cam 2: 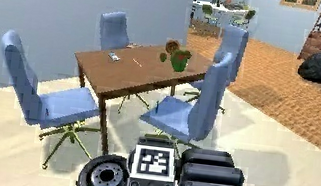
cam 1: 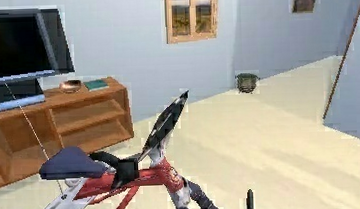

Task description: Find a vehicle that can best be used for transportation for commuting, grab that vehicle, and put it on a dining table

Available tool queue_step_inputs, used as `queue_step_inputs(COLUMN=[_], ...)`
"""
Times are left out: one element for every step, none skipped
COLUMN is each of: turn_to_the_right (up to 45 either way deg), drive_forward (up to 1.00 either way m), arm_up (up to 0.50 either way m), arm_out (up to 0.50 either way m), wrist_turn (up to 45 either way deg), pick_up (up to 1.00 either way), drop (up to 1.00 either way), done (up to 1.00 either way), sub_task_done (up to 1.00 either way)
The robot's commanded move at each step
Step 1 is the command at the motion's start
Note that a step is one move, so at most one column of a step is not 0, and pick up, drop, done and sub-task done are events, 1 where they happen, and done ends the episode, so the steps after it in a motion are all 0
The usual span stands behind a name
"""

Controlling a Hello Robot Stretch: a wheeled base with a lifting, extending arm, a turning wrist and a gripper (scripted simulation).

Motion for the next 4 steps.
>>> queue_step_inputs(turn_to_the_right=[45.0,27.0,0.0,9.0], drive_forward=[0.00,0.00,0.45,0.00], arm_up=[0.00,0.00,0.00,0.00], arm_out=[0.00,0.00,0.00,0.00], wrist_turn=[0.0,0.0,0.0,0.0], pick_up=[0.00,0.00,0.00,0.00], drop=[0.00,0.00,0.00,0.00], done=[0.00,0.00,0.00,0.00], sub_task_done=[0.00,0.00,0.00,0.00])
